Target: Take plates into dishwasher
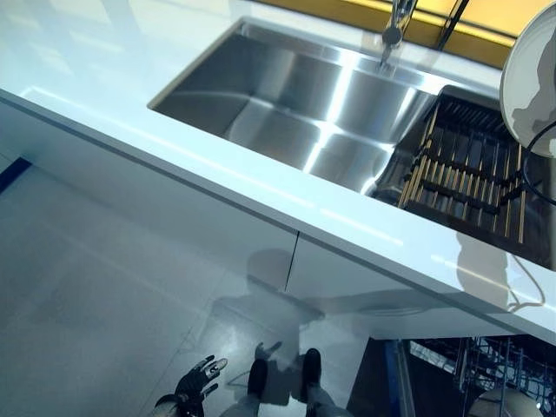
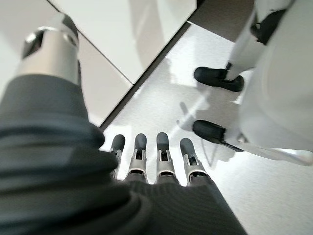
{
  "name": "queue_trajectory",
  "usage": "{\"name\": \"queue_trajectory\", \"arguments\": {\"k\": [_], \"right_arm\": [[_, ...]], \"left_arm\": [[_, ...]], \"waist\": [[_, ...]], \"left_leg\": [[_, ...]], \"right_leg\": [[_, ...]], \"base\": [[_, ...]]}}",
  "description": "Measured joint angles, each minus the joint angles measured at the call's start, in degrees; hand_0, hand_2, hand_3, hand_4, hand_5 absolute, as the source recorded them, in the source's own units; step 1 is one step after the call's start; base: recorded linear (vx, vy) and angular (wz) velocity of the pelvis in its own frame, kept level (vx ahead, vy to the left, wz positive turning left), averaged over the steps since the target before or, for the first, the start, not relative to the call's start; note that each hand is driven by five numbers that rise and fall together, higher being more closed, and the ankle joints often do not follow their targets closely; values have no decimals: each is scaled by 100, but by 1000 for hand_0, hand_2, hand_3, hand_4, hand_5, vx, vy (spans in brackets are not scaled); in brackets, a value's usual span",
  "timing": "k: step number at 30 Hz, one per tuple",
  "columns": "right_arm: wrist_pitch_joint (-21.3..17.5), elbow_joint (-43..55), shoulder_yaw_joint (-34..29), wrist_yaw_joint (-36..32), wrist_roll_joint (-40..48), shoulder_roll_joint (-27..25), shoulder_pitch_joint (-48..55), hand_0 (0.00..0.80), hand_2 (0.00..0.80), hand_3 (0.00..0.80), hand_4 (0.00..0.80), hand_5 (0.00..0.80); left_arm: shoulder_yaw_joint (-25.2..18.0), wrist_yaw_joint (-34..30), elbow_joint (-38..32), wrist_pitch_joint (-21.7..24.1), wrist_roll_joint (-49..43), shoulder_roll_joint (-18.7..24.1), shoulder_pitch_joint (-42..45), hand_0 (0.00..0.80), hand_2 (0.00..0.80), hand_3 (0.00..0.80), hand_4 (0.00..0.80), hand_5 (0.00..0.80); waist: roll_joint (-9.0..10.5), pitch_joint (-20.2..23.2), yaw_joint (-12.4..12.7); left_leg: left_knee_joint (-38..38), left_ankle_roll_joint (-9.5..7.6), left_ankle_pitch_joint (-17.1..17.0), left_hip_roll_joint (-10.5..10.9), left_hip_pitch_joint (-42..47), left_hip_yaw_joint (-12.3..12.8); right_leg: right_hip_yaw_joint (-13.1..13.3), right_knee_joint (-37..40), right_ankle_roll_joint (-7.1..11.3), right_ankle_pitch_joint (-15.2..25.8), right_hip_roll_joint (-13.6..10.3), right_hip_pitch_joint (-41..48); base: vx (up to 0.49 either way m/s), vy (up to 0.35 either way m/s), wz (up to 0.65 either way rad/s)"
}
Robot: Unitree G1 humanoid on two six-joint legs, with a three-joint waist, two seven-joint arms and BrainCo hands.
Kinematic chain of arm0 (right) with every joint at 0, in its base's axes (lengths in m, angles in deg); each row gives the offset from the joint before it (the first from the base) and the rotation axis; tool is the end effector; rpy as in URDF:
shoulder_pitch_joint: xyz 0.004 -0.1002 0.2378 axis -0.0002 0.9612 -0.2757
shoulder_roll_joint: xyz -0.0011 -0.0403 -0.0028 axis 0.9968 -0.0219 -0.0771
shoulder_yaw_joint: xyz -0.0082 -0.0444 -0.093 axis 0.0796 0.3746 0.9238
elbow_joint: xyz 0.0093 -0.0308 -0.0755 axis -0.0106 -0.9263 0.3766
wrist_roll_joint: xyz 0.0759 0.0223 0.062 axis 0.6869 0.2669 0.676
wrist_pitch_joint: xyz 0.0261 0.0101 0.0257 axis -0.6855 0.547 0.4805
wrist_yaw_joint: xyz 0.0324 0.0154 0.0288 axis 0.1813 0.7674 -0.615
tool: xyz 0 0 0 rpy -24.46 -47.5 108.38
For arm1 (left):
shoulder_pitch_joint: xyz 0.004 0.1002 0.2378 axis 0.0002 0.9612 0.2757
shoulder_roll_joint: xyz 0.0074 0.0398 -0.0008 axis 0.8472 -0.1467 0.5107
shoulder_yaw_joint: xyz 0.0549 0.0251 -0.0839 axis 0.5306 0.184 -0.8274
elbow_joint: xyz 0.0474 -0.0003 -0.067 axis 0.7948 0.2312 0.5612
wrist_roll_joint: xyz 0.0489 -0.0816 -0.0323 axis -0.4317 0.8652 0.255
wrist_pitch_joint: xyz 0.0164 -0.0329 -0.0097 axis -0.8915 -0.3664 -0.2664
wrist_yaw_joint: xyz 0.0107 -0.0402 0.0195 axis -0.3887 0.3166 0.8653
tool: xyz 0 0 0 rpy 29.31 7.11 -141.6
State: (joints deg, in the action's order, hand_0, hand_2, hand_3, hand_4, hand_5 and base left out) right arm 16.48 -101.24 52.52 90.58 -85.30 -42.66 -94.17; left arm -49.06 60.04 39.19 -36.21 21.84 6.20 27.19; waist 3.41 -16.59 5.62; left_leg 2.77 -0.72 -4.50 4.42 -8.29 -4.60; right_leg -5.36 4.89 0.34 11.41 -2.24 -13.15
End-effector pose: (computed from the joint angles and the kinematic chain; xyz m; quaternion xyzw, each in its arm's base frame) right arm 0.3005 -0.3126 0.3737 -0.6244 -0.1654 -0.5134 0.5650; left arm 0.1435 0.2249 -0.0834 -0.1280 0.3814 0.0002 0.9155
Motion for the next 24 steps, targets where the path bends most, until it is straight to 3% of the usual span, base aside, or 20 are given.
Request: {"name": "queue_trajectory", "arguments": {"k": [10, 19, 24], "right_arm": [[-5, 13, -1, -612, -10, -1, 291, 800, 800, 800, 800, 800], [-639, 91, 75, -1820, -134, -2, 623, 800, 800, 800, 800, 800], [-1042, 623, 73, -2563, -108, -65, 966, 800, 800, 800, 800, 800]], "left_arm": [[9, -31, 193, 9, -215, -17, 200, 0, 0, 0, 0, 0], [6, -26, 393, 14, -242, -27, 268, 0, 0, 0, 0, 0], [5, -25, 442, 16, -463, -98, 256, 0, 0, 0, 0, 0]], "waist": [[77, 430, -10], [113, 575, -60], [172, 647, -196]], "left_leg": [[0, 13, 11, 2, 94, 1], [18, 12, 11, 2, 188, 56], [110, -21, 28, -4, 438, 180]], "right_leg": [[6, 2, -13, -12, -2, 91], [41, 6, -12, -11, 0, 160], [175, 14, -20, -25, 17, 318]], "base": [[18, 10, 0], [8, 20, -2], [45, 50, -14]]}}
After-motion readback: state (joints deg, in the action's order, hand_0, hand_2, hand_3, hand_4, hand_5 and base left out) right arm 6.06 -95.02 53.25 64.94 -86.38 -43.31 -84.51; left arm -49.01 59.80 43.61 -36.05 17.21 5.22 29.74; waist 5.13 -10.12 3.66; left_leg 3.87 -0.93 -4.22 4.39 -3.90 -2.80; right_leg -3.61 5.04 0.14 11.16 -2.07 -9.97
